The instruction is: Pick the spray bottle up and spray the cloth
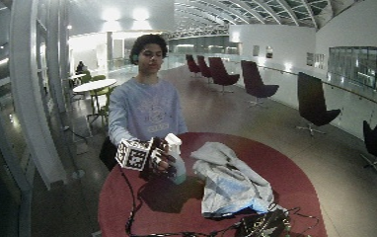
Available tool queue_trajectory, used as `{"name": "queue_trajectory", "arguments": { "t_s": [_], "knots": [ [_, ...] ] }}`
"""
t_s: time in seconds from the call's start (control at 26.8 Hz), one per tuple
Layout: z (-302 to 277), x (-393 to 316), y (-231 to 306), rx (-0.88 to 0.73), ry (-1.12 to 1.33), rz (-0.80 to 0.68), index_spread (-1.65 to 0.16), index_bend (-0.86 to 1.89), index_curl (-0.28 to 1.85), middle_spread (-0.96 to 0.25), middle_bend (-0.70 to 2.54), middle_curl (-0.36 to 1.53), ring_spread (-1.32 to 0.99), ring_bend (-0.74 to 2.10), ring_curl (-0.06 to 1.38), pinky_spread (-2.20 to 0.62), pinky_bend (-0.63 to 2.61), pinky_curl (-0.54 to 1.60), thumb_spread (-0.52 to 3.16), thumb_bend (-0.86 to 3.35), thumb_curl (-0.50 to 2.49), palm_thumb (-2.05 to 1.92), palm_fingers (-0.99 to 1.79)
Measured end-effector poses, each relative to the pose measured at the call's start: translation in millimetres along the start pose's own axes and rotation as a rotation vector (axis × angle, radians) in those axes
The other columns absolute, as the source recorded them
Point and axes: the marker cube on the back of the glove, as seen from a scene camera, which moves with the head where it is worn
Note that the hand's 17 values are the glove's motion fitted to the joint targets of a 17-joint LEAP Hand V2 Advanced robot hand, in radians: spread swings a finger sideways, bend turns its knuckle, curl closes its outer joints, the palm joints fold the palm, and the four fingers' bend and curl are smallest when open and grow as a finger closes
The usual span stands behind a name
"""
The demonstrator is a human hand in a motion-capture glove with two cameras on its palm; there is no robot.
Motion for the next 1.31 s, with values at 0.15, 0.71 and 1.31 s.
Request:
{"name": "queue_trajectory", "arguments": {
  "t_s": [0.15,0.71,1.31],
  "knots": [
    [9.9,1.4,-9.5,0.027,-0.038,-0.017,-0.37,0.16,0.18,-0.01,0.3,0.37,0.01,0.46,0.32,0.19,0.48,0.35,1.03,0.0,0.3,0.61,0.58],
    [13.0,-12.6,-17.2,0.119,-0.136,-0.148,-0.3,0.19,0.3,-0.04,0.29,0.39,-0.02,0.5,0.34,0.24,0.24,0.3,1.0,0.02,0.4,0.83,1.05],
    [1.6,-51.6,-29.0,-0.259,-0.065,0.053,-0.24,0.13,0.34,-0.04,0.3,0.43,-0.05,0.58,0.4,0.15,0.26,0.34,0.91,-0.02,0.49,0.85,1.18]
  ]
}}
